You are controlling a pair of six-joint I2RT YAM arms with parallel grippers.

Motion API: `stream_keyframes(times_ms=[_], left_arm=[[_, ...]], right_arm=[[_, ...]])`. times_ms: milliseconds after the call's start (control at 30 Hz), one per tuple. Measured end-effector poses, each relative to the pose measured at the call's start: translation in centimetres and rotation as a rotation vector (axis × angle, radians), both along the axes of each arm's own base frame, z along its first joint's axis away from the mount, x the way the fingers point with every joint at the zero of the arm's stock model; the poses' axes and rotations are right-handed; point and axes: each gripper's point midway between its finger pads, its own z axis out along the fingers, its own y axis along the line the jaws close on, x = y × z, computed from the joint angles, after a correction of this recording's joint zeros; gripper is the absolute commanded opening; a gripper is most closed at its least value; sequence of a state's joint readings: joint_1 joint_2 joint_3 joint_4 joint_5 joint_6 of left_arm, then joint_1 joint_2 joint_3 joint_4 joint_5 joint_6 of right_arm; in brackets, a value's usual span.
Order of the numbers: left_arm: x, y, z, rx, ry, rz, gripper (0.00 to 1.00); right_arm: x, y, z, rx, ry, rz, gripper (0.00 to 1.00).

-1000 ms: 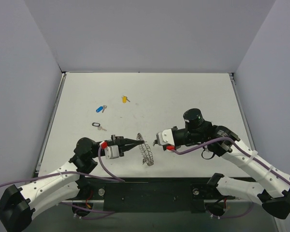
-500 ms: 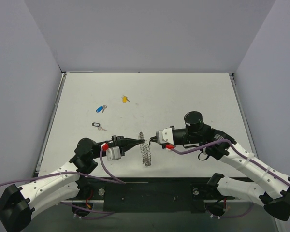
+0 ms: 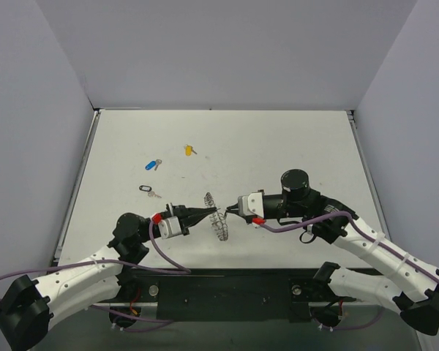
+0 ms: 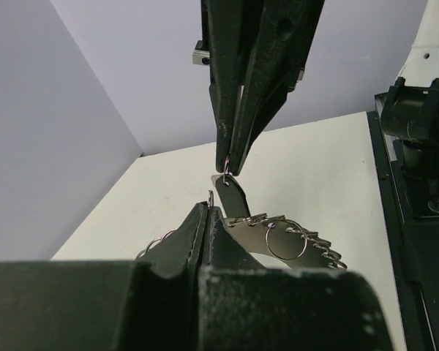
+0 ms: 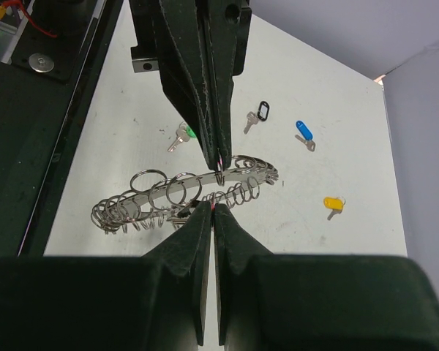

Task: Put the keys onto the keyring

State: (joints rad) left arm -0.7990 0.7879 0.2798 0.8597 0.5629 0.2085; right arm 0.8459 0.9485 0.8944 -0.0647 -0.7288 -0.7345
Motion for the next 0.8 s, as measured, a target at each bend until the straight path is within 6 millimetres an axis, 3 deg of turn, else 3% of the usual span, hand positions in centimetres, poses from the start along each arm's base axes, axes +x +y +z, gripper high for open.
stream_keyframes(times_ms=[133,467,800], left_arm=[[0.3,0.1,-0.1,-0.039,0.057,0.011,0.00],[-0.2,0.2,1.9,-0.131,0.073,-0.022,0.00],[-0.4,0.0,1.7,-0.129,0.086,-0.042,0.00]], right_arm=[[0.0,-0.2,-0.1,-0.002,-0.001,-0.001,0.00],[0.1,-0.2,-0.1,0.009,-0.003,-0.013,0.00],[0.6,0.1,0.8,0.055,0.001,-0.033,0.00]])
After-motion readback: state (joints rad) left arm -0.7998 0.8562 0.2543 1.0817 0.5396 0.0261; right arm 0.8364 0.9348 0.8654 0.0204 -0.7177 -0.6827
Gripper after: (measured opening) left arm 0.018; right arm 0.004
